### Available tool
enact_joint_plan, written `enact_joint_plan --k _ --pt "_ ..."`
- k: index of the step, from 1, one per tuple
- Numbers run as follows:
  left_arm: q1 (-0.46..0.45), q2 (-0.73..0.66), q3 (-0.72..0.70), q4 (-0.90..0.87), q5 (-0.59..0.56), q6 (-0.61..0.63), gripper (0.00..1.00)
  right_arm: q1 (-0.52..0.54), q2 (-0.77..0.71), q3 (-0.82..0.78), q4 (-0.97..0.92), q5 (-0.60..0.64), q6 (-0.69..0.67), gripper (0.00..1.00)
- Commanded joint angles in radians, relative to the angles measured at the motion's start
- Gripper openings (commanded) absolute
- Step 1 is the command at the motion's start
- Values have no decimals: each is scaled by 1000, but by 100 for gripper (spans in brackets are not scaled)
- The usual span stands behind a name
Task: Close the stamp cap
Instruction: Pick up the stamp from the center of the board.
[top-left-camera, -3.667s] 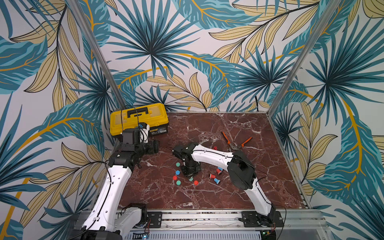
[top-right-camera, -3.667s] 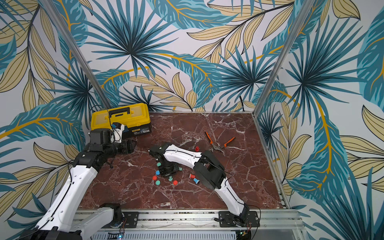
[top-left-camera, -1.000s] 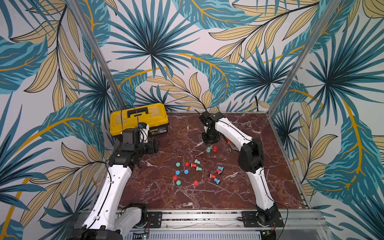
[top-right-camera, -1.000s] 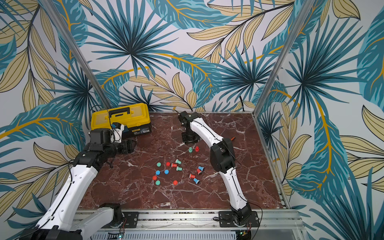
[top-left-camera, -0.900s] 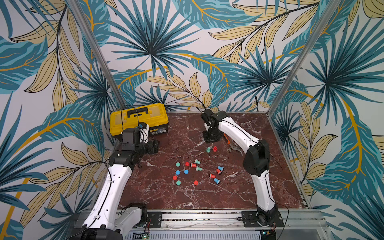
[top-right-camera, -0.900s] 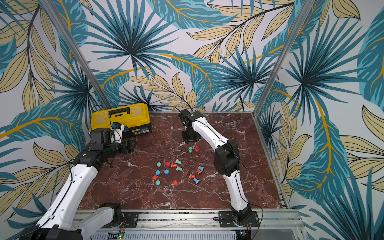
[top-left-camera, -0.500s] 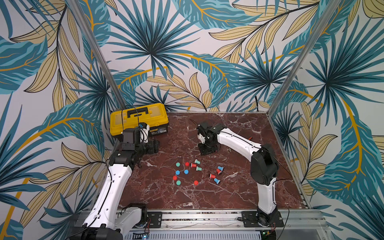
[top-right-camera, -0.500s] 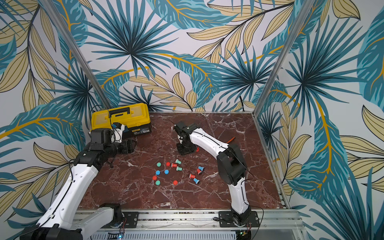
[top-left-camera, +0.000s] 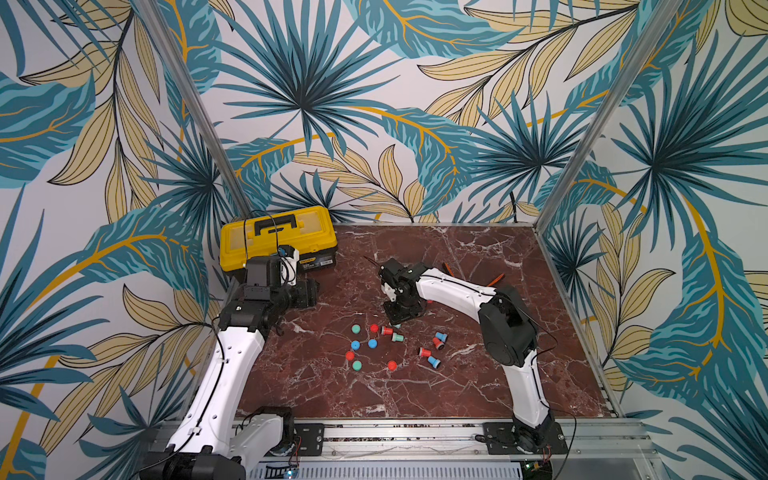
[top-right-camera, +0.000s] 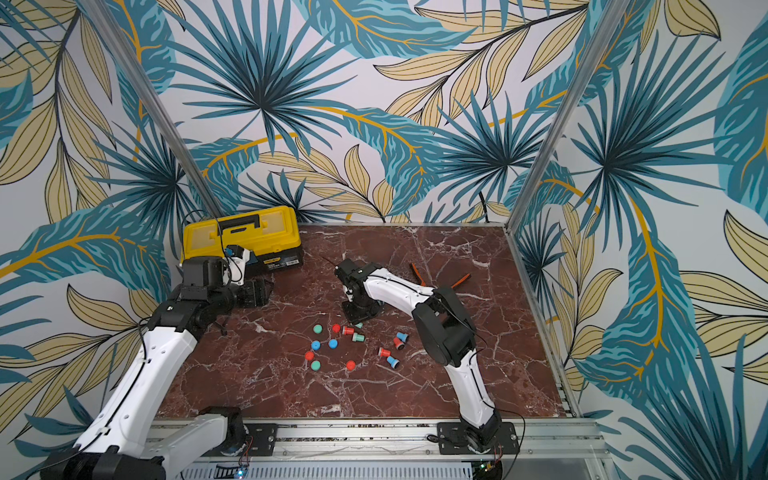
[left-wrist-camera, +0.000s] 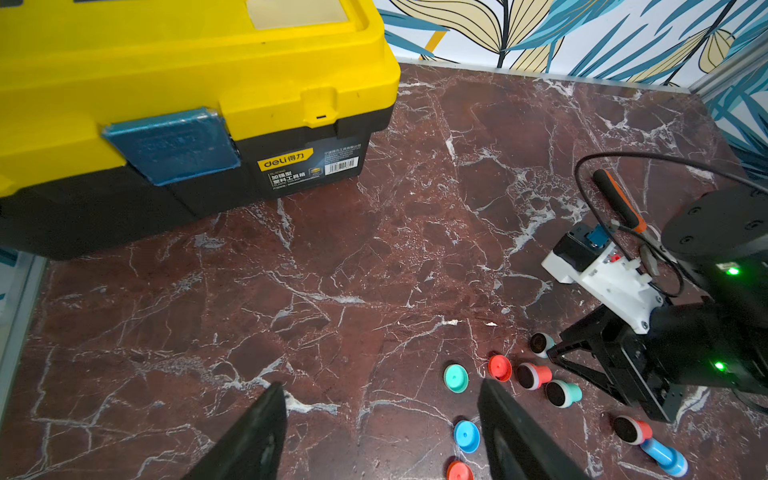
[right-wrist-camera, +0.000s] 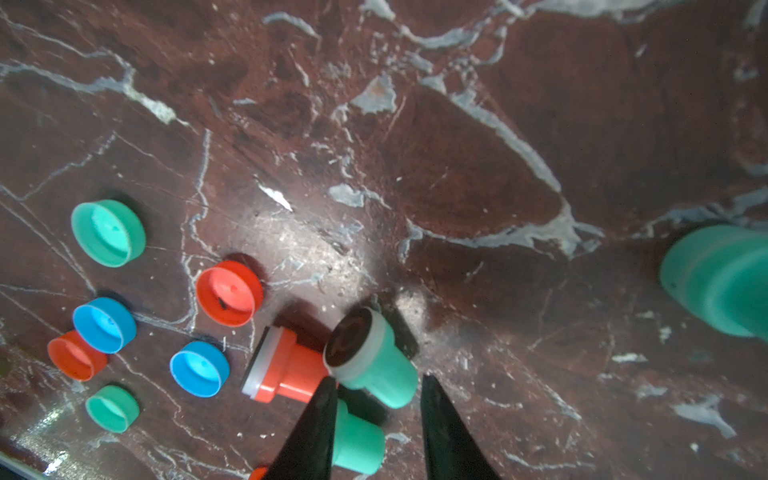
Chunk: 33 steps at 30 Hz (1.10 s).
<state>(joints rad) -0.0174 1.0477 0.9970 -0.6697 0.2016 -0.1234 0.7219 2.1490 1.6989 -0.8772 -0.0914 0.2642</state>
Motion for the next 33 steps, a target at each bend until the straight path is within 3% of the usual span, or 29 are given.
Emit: enact_joint_plan --k 1,20,33 --pt "13 -1 5 16 -4 5 75 6 20 -19 15 4 -20 36" --pt "13 7 3 17 8 1 75 25 -44 -133 107 41 -2 38" --pt "14 7 0 16 -1 0 75 30 -74 -230 237 87 -29 26"
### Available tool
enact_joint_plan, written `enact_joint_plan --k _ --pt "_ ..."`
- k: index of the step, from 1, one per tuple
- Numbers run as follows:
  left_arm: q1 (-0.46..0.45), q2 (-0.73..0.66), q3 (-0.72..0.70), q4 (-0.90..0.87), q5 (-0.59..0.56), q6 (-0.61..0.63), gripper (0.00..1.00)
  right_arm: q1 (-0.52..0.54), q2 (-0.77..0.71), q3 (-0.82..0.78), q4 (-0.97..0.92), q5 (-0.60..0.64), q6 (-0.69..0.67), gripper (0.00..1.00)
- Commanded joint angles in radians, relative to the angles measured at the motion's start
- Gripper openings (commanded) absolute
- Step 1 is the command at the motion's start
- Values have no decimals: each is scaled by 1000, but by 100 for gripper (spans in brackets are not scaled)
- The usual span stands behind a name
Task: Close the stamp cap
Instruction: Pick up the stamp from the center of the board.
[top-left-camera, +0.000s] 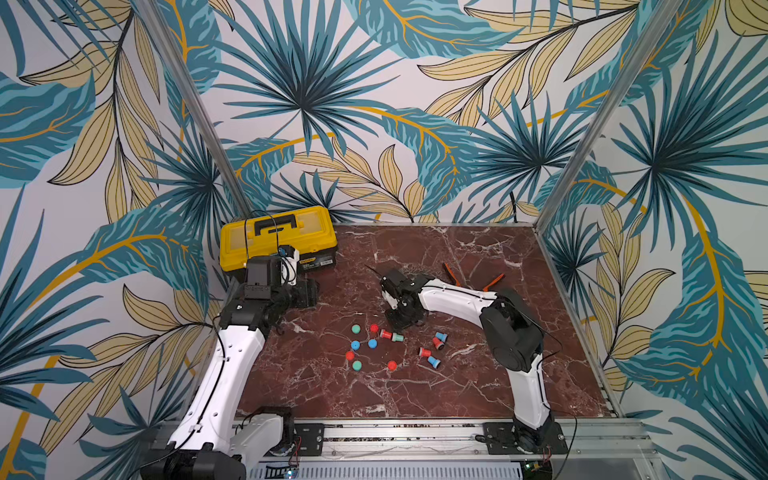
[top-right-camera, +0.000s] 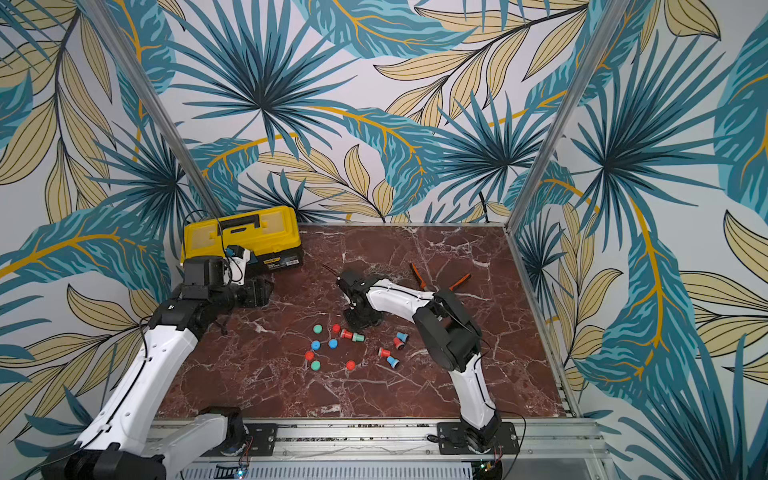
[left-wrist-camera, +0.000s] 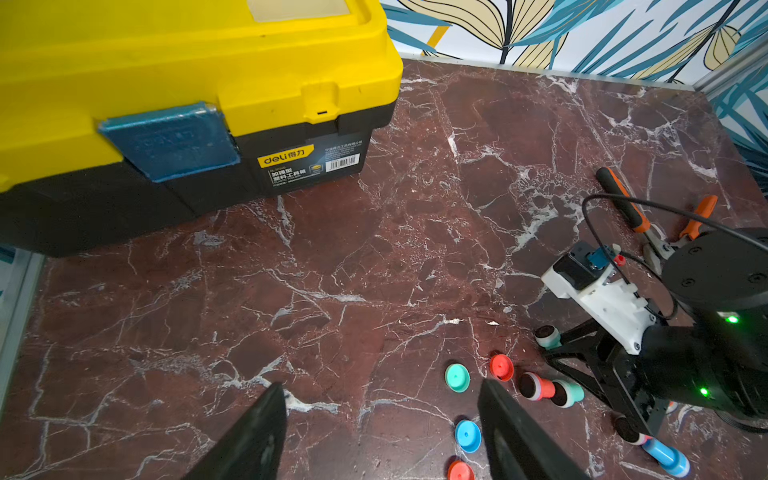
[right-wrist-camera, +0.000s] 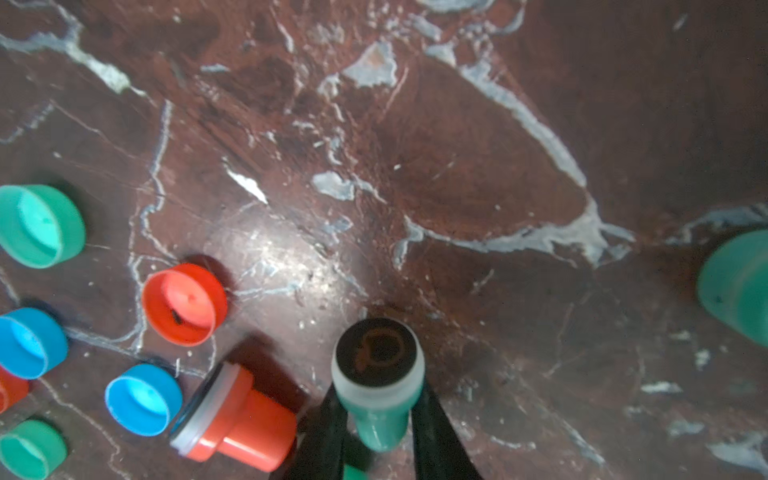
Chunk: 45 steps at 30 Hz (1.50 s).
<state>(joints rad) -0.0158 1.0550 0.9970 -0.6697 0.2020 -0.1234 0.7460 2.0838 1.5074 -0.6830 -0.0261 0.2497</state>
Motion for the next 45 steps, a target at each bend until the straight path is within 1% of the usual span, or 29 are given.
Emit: enact_joint_plan --k 1,4,9,12,13,17,20,25,29,33,35,40,43,45 --pt "13 0 0 16 0 -1 75 6 -12 -43 49 24 -16 25" --pt "12 5 -1 16 3 -2 75 6 -16 -53 61 30 -22 23" --pt "11 2 -7 16 7 -1 75 7 -39 -62 79 46 -32 15" --pt "2 3 1 16 13 3 74 7 -88 -72 100 56 -40 11" --pt "0 4 8 14 34 11 74 7 -116 -81 116 53 -51 11" --pt "-25 -30 18 15 103 -53 74 7 -224 -111 175 39 -112 11" --pt "-95 -62 26 15 96 -106 74 7 -324 -162 269 -15 -185 10" --pt "-190 -100 44 15 111 -208 74 10 -475 -283 501 -103 -330 8" --pt "-272 -107 75 13 116 -271 70 9 -558 -368 632 -279 -505 8" --pt "-383 -83 111 13 94 -314 68 10 -608 -435 733 -370 -628 7" --pt "-441 -67 128 15 73 -333 67 13 -620 -447 749 -376 -661 6" --pt "-550 -19 155 14 14 -356 64 17 -643 -452 746 -380 -682 5" --pt "-577 5 161 15 -21 -378 61 18 -657 -470 768 -392 -690 5" --pt "-584 20 166 15 -34 -401 57 21 -664 -479 781 -397 -693 5"
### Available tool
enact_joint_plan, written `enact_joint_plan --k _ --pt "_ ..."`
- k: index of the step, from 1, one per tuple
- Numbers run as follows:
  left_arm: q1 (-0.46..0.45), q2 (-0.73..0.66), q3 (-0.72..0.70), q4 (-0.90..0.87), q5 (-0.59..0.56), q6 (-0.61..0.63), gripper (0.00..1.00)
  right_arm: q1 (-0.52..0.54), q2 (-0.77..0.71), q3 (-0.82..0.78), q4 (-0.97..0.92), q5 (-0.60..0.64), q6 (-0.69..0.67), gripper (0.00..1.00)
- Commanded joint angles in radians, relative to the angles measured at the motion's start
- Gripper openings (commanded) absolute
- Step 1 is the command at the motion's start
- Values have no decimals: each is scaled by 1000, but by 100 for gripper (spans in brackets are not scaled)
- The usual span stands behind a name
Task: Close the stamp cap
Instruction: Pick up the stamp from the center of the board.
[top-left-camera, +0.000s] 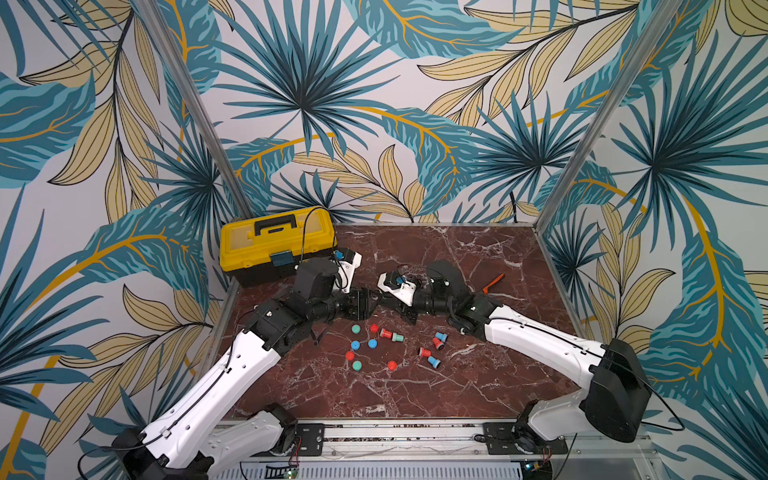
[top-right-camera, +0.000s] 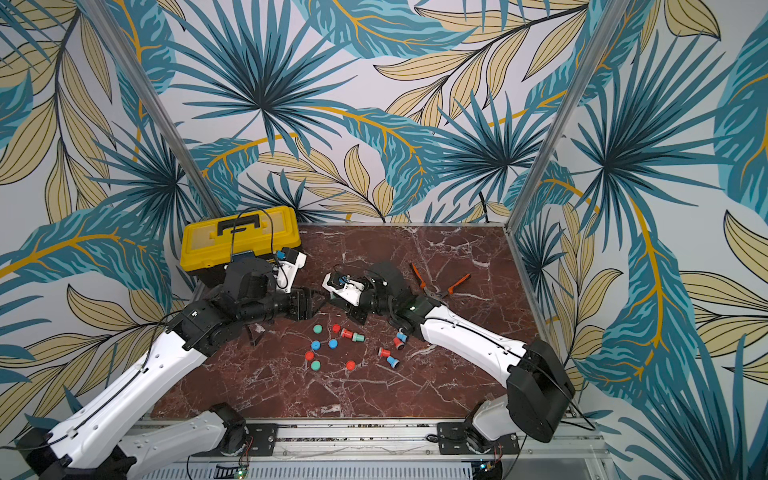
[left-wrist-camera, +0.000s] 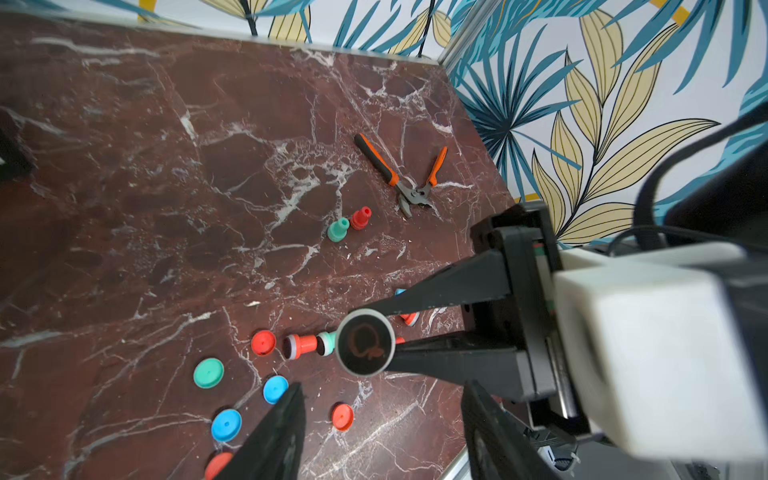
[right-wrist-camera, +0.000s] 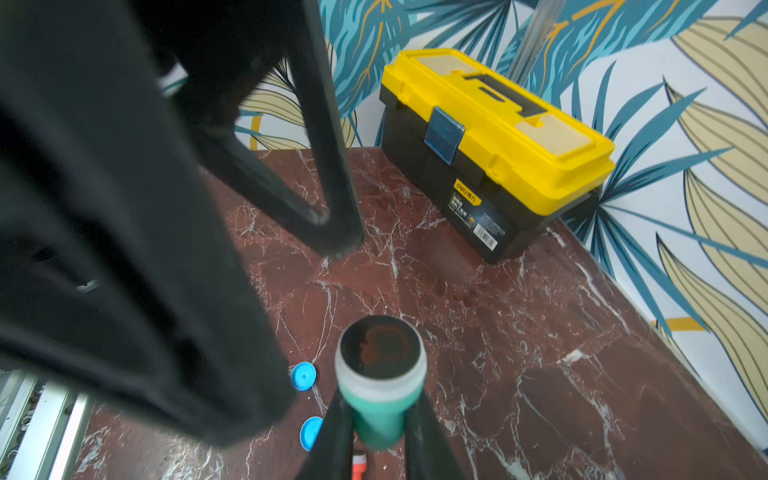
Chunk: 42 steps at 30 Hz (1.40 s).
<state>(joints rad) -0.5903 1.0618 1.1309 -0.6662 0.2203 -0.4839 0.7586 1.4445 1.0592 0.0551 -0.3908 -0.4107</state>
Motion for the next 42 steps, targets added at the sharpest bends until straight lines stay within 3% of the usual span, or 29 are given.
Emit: enact_joint_plan --k 1,12,22,31,33,37,42 --pt "-13 20 36 11 -54 -48 56 10 -27 -31 42 -35 -36 5" --pt "-22 51 43 11 15 -108 43 22 -42 -30 65 -48 -72 5" --pt "-48 40 -12 11 118 -122 41 30 -49 -6 62 -25 -97 5" --pt "-58 5 -3 12 93 -109 18 38 -61 15 62 -7 -110 4" --pt "-59 1 19 12 102 -105 17 38 -76 18 77 3 -103 7" --pt "-58 -9 80 12 150 -106 14 39 -131 13 132 14 -70 26" --pt "-57 -56 149 56 207 -108 14 39 -210 3 206 7 -27 38"
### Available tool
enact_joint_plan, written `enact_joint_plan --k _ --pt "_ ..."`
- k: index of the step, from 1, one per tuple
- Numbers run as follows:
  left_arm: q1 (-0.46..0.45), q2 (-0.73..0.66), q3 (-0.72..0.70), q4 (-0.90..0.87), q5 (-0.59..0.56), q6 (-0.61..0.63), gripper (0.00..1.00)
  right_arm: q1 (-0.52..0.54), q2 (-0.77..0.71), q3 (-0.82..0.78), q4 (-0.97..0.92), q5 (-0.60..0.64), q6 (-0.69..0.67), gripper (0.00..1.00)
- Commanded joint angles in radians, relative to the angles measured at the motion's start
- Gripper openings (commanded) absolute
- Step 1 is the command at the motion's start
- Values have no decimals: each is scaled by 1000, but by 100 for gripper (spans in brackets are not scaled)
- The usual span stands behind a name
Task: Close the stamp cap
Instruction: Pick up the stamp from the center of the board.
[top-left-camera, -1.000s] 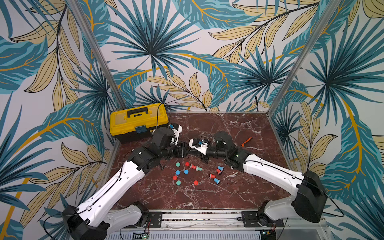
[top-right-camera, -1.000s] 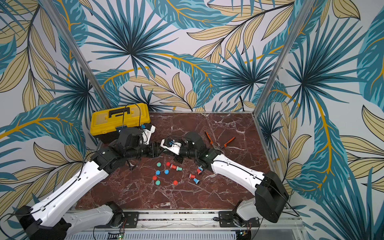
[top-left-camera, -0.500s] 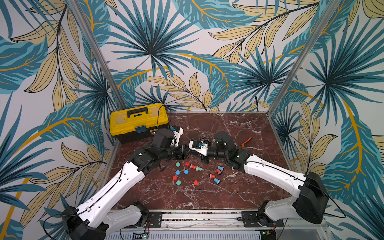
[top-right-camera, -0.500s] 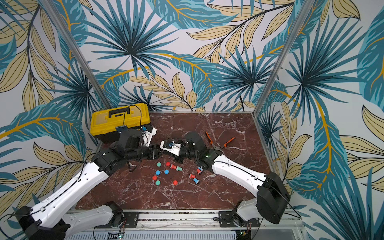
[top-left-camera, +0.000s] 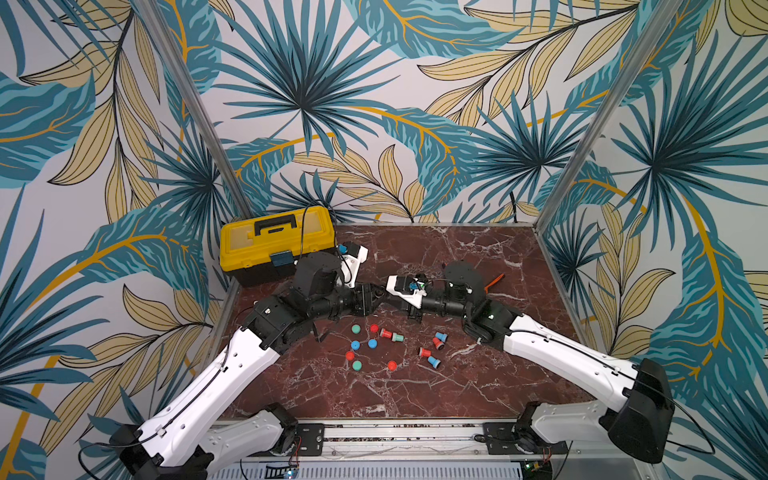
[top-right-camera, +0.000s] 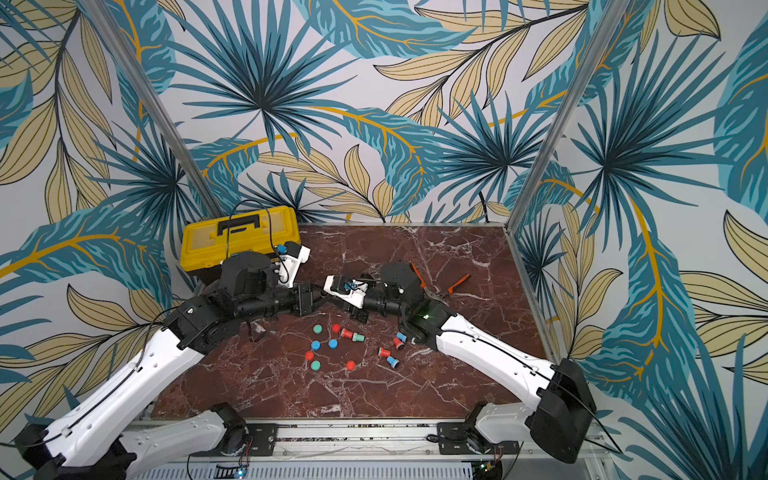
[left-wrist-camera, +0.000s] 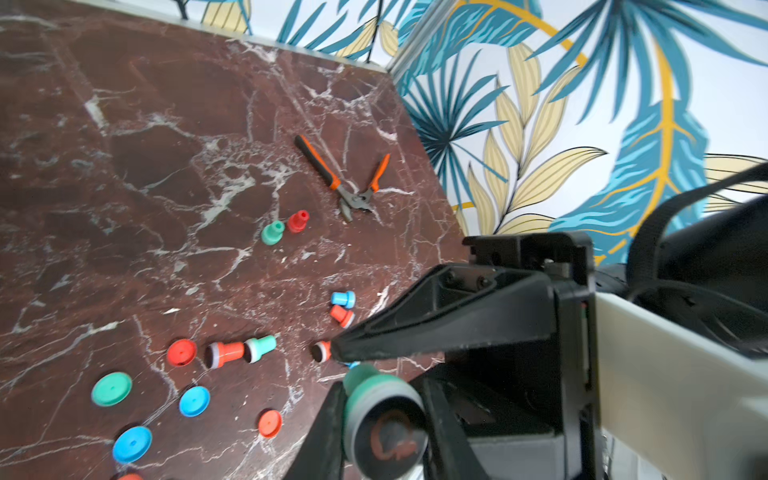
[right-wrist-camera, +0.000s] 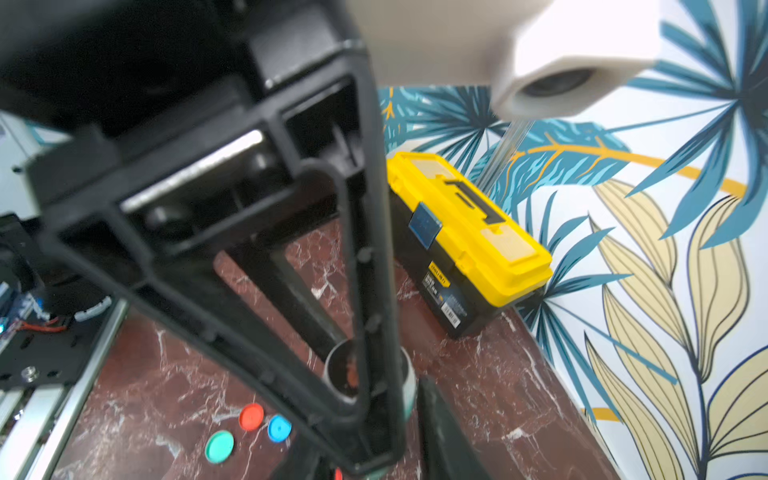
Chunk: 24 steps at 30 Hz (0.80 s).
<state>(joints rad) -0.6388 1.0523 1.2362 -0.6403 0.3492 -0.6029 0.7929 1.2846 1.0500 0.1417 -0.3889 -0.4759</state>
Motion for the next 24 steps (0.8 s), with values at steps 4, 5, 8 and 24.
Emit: enact_joint_plan --k 4,5,8,24 --pt "33 -83 38 180 212 -54 14 5 -114 -18 233 11 86 44" --pt "48 -92 22 242 252 -88 14 5 -125 -22 256 8 94 44" --pt "80 -112 -29 418 332 -196 12 5 -151 -26 307 -35 106 44" --pt "84 -114 86 429 491 -225 13 5 -179 -11 444 -250 145 39"
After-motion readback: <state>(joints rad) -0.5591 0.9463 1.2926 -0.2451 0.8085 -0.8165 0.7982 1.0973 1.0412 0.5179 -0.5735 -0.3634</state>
